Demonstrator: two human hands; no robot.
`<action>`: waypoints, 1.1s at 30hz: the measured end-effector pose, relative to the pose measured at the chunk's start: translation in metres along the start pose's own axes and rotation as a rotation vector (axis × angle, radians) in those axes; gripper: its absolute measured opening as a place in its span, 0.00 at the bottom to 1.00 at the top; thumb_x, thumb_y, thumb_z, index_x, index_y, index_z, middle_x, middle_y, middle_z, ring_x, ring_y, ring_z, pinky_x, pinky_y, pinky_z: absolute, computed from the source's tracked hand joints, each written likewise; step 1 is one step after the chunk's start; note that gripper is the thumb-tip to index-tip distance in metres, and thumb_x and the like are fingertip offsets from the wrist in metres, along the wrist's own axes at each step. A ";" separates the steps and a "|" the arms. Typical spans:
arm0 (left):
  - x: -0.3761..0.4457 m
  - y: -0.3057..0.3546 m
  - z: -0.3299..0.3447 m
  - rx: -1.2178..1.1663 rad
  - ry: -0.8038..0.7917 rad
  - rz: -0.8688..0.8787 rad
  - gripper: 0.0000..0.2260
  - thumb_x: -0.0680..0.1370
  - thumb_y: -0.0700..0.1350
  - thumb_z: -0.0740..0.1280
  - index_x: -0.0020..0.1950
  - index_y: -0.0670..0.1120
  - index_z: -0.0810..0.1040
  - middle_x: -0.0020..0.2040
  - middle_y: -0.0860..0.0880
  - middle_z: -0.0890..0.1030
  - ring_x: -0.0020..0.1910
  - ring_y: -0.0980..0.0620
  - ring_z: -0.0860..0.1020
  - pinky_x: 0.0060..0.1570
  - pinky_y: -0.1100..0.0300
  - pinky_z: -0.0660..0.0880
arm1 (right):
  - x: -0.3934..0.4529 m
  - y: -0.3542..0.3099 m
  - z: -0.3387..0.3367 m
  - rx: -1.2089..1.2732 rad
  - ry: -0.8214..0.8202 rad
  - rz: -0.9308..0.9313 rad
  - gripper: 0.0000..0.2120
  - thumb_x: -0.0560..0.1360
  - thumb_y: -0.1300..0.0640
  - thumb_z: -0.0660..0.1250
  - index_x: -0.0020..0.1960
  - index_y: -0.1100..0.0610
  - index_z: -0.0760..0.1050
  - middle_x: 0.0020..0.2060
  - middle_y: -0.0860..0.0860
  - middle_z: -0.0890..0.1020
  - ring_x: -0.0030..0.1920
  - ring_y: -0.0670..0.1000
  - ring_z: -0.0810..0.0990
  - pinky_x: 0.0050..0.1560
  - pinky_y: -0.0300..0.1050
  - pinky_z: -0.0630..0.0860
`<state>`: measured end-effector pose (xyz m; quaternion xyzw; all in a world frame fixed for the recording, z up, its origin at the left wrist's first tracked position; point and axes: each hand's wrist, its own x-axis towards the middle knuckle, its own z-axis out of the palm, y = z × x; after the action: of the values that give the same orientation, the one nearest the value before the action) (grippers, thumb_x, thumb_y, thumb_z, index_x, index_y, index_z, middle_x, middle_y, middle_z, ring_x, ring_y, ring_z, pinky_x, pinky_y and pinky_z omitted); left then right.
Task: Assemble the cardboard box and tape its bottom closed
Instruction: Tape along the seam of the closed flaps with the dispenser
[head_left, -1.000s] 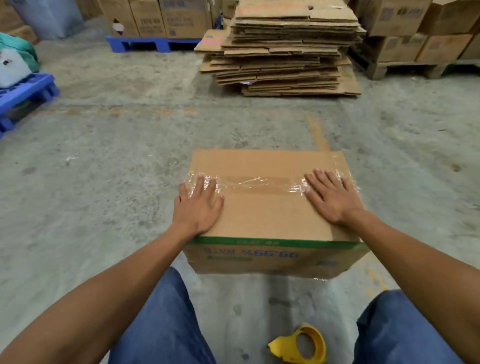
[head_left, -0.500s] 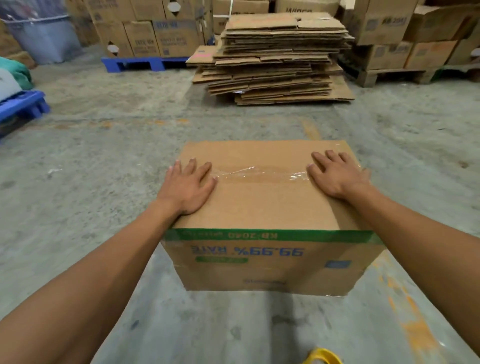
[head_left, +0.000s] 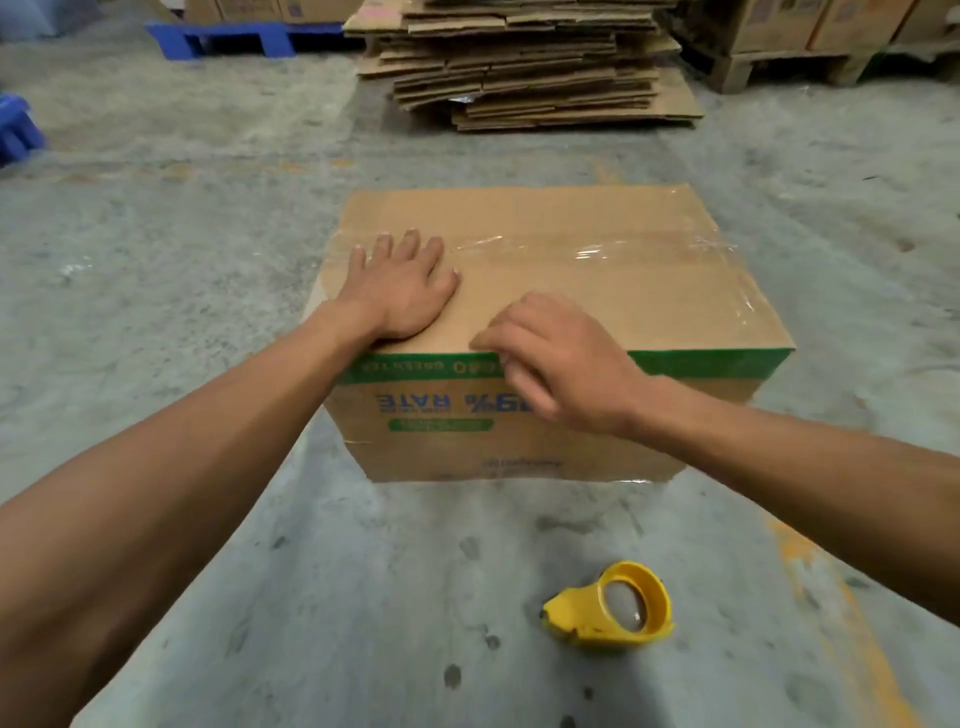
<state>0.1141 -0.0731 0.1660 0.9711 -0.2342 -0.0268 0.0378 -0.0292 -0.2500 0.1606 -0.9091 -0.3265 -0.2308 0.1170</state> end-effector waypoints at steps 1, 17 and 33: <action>0.000 -0.001 -0.001 -0.003 0.005 0.002 0.30 0.80 0.64 0.45 0.80 0.52 0.50 0.81 0.46 0.49 0.79 0.40 0.48 0.74 0.38 0.44 | -0.016 -0.018 0.007 -0.008 -0.061 -0.141 0.11 0.73 0.62 0.64 0.54 0.61 0.80 0.43 0.57 0.81 0.42 0.58 0.76 0.42 0.50 0.70; -0.005 0.009 0.001 -0.028 0.037 0.054 0.28 0.81 0.61 0.47 0.79 0.51 0.55 0.80 0.44 0.53 0.78 0.38 0.50 0.73 0.35 0.46 | -0.218 -0.040 0.073 0.168 -1.108 0.108 0.32 0.78 0.41 0.58 0.77 0.47 0.50 0.64 0.55 0.74 0.59 0.62 0.74 0.52 0.56 0.76; -0.014 0.012 -0.002 -0.090 0.046 0.071 0.26 0.82 0.58 0.49 0.79 0.50 0.56 0.80 0.44 0.54 0.78 0.38 0.51 0.74 0.37 0.47 | -0.130 -0.030 0.085 0.597 -1.195 0.696 0.23 0.78 0.50 0.64 0.73 0.49 0.68 0.67 0.53 0.75 0.58 0.52 0.75 0.56 0.43 0.72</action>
<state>0.0966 -0.0778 0.1700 0.9598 -0.2663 -0.0136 0.0879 -0.1080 -0.2664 0.0249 -0.8600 -0.0770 0.4504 0.2274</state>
